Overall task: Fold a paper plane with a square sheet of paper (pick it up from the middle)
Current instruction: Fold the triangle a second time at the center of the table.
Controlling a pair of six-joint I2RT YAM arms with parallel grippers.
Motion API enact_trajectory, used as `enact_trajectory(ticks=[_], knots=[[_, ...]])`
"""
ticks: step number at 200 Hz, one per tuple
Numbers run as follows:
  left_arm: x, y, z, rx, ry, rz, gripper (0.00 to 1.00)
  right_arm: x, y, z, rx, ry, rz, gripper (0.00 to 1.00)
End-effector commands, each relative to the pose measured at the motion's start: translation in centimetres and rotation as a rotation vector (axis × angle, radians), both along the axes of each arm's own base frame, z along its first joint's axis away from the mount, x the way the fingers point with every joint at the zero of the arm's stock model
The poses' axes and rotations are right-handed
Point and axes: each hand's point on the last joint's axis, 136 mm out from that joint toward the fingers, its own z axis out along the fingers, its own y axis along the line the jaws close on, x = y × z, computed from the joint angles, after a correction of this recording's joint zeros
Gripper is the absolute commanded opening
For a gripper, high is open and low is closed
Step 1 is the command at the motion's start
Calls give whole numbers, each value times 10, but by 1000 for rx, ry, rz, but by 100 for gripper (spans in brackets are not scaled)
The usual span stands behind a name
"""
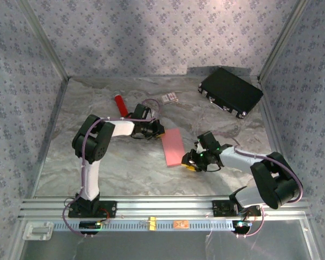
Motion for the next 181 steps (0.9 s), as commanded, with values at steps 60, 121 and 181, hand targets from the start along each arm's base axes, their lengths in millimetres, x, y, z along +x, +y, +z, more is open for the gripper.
enact_trajectory(ticks=[60, 121, 181], knots=[[-23, 22, -40, 114, 126, 7, 5, 41, 11, 22, 64, -120, -84, 38], [-22, 20, -40, 107, 124, 6, 5, 52, 13, 33, 104, -183, -37, 43], [-21, 20, -39, 104, 125, 2, 5, 73, 23, 44, 182, -252, 75, 45]])
